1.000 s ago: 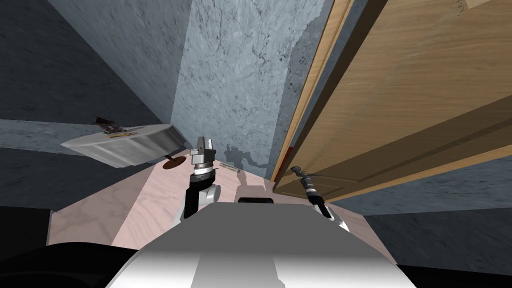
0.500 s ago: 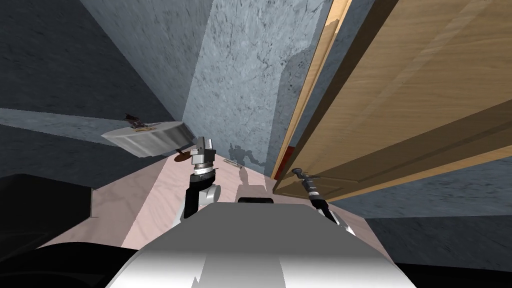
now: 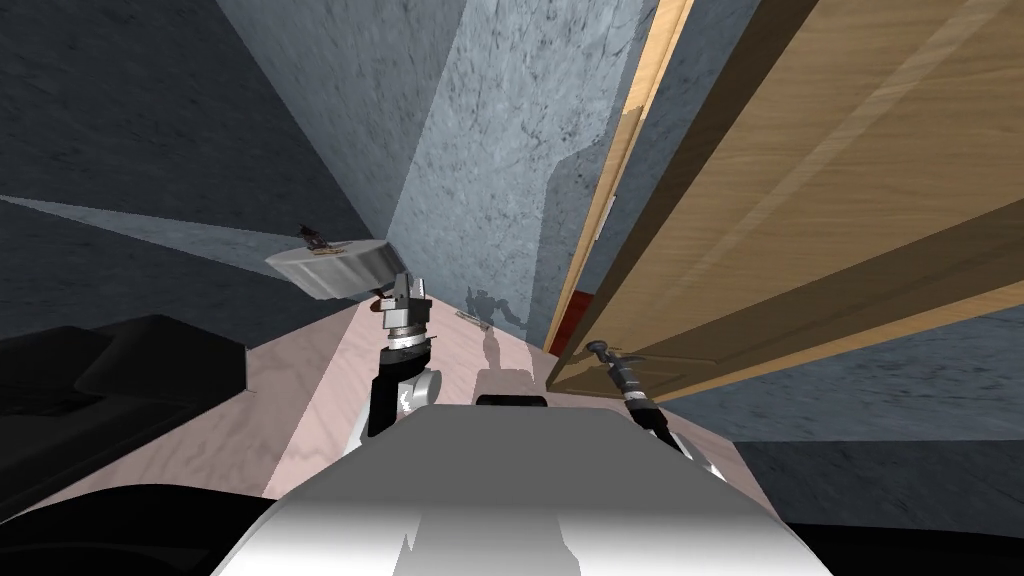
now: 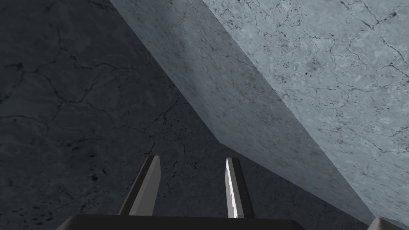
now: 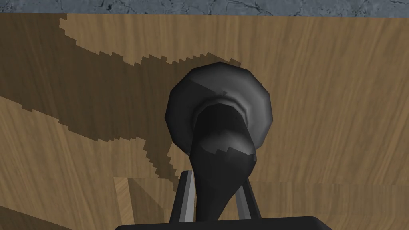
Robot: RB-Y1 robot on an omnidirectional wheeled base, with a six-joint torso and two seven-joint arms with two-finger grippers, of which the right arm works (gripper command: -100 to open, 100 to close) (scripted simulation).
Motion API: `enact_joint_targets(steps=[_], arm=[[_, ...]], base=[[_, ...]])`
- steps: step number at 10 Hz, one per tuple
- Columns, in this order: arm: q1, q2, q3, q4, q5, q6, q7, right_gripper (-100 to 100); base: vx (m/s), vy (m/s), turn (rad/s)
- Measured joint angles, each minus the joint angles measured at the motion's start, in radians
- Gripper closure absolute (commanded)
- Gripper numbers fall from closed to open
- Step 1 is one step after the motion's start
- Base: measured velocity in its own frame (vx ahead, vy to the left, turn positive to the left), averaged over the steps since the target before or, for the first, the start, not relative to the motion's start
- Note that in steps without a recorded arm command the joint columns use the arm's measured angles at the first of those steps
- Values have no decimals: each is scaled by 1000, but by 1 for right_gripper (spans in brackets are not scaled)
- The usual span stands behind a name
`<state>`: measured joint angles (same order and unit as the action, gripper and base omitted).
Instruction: Pull the door open
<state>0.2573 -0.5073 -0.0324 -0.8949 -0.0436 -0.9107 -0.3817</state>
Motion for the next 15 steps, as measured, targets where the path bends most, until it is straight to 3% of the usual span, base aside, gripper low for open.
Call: enact_joint_targets(steps=[3, 11, 15], arm=[[20, -10, 4, 3, 1, -26, -10, 100], [75, -50, 28, 46, 11, -155, -49, 100], [83, -58, 33, 61, 13, -181, -58, 100]], base=[[-182, -66, 159], [-171, -55, 124], [-204, -65, 174]])
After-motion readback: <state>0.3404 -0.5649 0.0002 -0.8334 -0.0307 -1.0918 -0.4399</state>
